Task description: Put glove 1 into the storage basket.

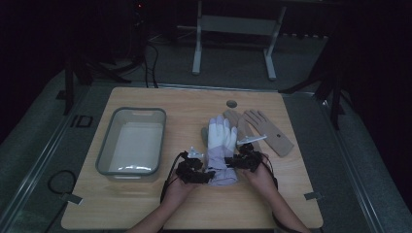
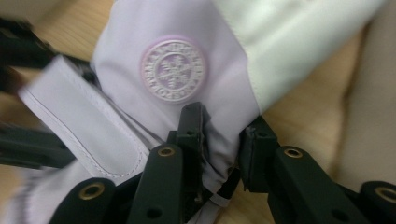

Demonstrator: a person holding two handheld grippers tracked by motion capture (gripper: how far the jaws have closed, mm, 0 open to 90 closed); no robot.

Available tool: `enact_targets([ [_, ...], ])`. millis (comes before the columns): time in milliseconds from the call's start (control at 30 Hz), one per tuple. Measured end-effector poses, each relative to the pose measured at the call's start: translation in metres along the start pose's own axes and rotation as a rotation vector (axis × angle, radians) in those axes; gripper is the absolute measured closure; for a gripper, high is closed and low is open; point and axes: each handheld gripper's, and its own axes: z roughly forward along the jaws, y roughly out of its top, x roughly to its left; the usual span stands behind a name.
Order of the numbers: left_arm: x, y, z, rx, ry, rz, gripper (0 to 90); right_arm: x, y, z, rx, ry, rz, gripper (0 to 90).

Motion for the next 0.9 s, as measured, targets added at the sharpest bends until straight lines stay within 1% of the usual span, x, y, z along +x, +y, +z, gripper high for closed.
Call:
enact_targets([
  [33,0.002,0.001,0.0,0.011,-0.01,-0.022,36.6,0.012,0.0,0.0,-0.003,-0.076,-0.068,74.1],
  [67,0.002,0.001,0.001,0.012,-0.016,-0.032,36.6,0.02,0.0,0.0,-0.01,-0.129,-0.123,74.6],
  [100,0.003,0.002,0.001,0.021,-0.016,-0.023,36.6,0.025,-0.001,0.0,-0.019,-0.161,-0.146,75.1],
  [133,0.002,0.002,0.001,0.022,-0.017,-0.026,36.8,0.031,-0.002,0.001,-0.022,-0.198,-0.182,75.3],
  [200,0.003,0.004,0.001,0.039,-0.033,-0.021,39.2,0.035,-0.003,0.002,-0.035,-0.227,-0.203,75.5],
  [233,0.004,0.005,0.001,0.053,-0.059,-0.029,44.0,0.036,-0.004,0.002,-0.039,-0.236,-0.214,75.6],
  [300,0.004,0.007,0.002,0.065,-0.084,-0.034,50.3,0.038,-0.005,0.003,-0.044,-0.249,-0.217,75.7],
  [333,0.004,0.007,0.002,0.07,-0.088,-0.036,53.6,0.039,-0.005,0.003,-0.046,-0.255,-0.215,75.8],
  [433,0.008,0.01,0.002,0.091,-0.13,-0.054,60.2,0.04,-0.005,0.003,-0.044,-0.262,-0.214,75.9],
  [467,0.009,0.01,0.002,0.095,-0.137,-0.054,63.1,0.04,-0.005,0.003,-0.046,-0.261,-0.205,76.1],
  [567,0.008,0.012,0.0,0.091,-0.144,-0.037,69.6,0.04,-0.005,0.003,-0.061,-0.259,-0.189,77.1],
  [600,0.009,0.012,-0.001,0.093,-0.15,-0.048,71.4,0.041,-0.005,0.002,-0.066,-0.257,-0.182,77.4],
  [633,0.009,0.013,-0.002,0.095,-0.153,-0.045,72.8,0.041,-0.005,0.001,-0.075,-0.253,-0.178,77.6],
  [667,0.008,0.013,-0.003,0.096,-0.147,-0.023,73.5,0.041,-0.004,-0.001,-0.08,-0.25,-0.17,77.6],
  [700,0.008,0.014,-0.004,0.098,-0.15,-0.033,74.0,0.041,-0.004,-0.002,-0.086,-0.244,-0.163,77.7],
  [767,0.007,0.016,-0.006,0.105,-0.151,-0.023,74.5,0.041,-0.003,-0.004,-0.092,-0.234,-0.156,77.8],
  [833,0.007,0.018,-0.008,0.106,-0.145,-0.026,74.9,0.042,-0.002,-0.006,-0.095,-0.229,-0.155,78.0],
  [867,0.007,0.018,-0.009,0.105,-0.144,-0.019,75.0,0.042,-0.001,-0.007,-0.095,-0.227,-0.153,78.0],
  [900,0.006,0.019,-0.011,0.108,-0.131,-0.006,75.0,0.042,0.001,-0.009,-0.101,-0.224,-0.153,78.0],
])
